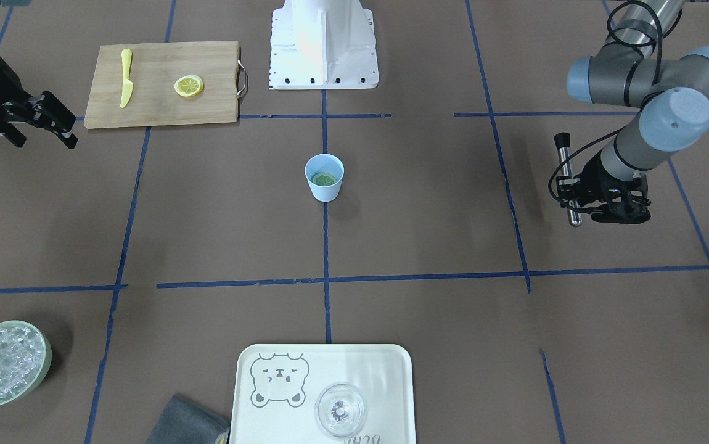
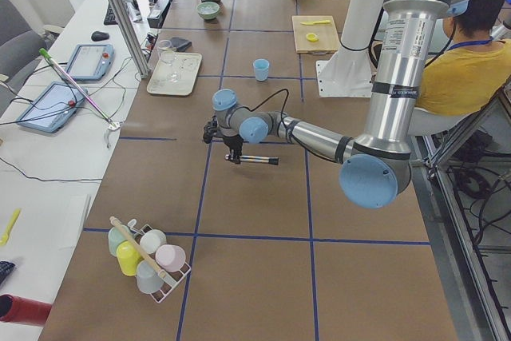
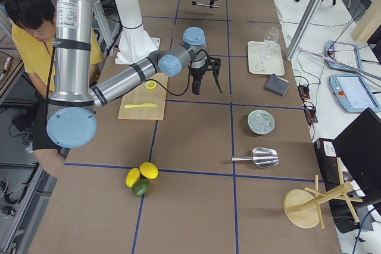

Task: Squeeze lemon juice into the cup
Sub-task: 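Lower the muddler onto the table with the left gripper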

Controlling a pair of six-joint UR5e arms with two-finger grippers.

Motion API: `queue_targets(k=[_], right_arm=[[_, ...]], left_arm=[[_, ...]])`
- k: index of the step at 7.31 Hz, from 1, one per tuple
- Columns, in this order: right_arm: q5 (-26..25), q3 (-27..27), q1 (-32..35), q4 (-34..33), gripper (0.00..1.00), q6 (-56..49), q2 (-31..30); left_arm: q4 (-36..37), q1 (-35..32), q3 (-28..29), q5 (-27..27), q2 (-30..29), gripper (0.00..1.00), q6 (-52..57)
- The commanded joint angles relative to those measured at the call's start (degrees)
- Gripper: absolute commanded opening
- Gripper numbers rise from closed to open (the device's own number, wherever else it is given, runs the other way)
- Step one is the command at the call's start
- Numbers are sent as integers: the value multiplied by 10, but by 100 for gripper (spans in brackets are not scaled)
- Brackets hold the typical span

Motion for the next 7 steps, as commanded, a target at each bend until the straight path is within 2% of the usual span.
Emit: queue_targets(k=[1,2,7], right_arm=[[0,3,0,0,100,1,1],[0,3,0,0,100,1,1],[0,3,0,1,100,0,1]], left_arm=[[-25,-2,24,26,7,0,-35],[-25,-2,24,27,7,0,-68],[-26,1,27,29,6,0,-63]])
